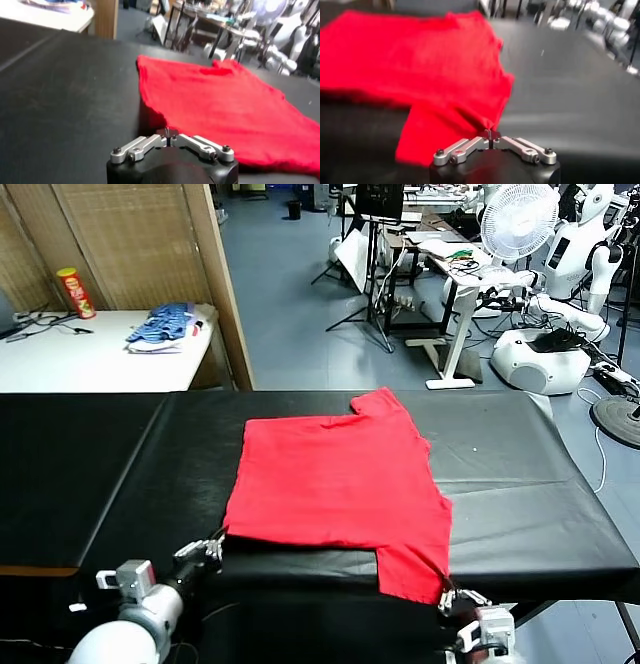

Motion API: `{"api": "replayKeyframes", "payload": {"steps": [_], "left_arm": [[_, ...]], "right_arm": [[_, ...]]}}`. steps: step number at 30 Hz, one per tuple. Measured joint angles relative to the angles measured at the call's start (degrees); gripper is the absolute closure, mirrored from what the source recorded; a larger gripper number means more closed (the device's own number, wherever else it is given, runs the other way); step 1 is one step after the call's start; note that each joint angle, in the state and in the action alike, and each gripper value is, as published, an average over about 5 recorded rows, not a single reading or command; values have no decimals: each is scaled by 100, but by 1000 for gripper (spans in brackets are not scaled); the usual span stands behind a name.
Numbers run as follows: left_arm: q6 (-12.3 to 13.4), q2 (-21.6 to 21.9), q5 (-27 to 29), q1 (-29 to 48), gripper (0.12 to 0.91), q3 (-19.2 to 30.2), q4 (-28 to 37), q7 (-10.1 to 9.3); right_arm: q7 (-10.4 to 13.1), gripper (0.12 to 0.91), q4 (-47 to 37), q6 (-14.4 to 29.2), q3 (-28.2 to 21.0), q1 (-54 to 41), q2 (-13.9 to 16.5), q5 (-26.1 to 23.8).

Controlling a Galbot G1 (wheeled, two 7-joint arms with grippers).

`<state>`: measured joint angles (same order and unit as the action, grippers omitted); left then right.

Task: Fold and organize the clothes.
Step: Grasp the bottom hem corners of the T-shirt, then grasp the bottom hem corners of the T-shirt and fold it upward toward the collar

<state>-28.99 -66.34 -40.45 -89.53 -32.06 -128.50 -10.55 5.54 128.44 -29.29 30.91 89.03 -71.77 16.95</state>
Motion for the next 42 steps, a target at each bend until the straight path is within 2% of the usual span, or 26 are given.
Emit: {"api": "replayKeyframes", "payload": {"steps": [6,11,17,22,24,26,29,31,36,39,42], "left_arm": [[83,-2,82,410,904,120,208,-3],[153,46,173,788,904,230,508,-18],[229,141,453,1181,904,338,924,15],[289,238,850,1430,904,473,1263,86],[297,265,940,1543,904,554,1416,91],[286,271,983,1670,896,649,1574,88],[266,247,1054,1867,804,797,1791,82],[263,227,1097,1959,695,863,1877,77],[265,231,1152,1954,411,877,1897,74],[269,247,1182,1844,282,836,1837,89],[265,248,1182,1697,239,813,1777,105]], "right_arm": [[-166,904,-769,514,-189,-877,342,46],[-213,904,-1452,807,-393,-1477,538,61],[-315,904,-2204,985,-686,-2103,690,106],[-623,904,-2801,959,-936,-2638,724,282],[-735,889,-2917,901,-966,-2752,749,383],[-807,825,-2934,819,-955,-2777,791,461],[-828,668,-2761,678,-884,-2652,887,526],[-779,585,-2540,606,-810,-2476,955,526],[-668,304,-2034,549,-612,-1939,1018,452],[-669,238,-1901,559,-533,-1646,1006,368],[-672,244,-1854,564,-495,-1431,971,329]]}}
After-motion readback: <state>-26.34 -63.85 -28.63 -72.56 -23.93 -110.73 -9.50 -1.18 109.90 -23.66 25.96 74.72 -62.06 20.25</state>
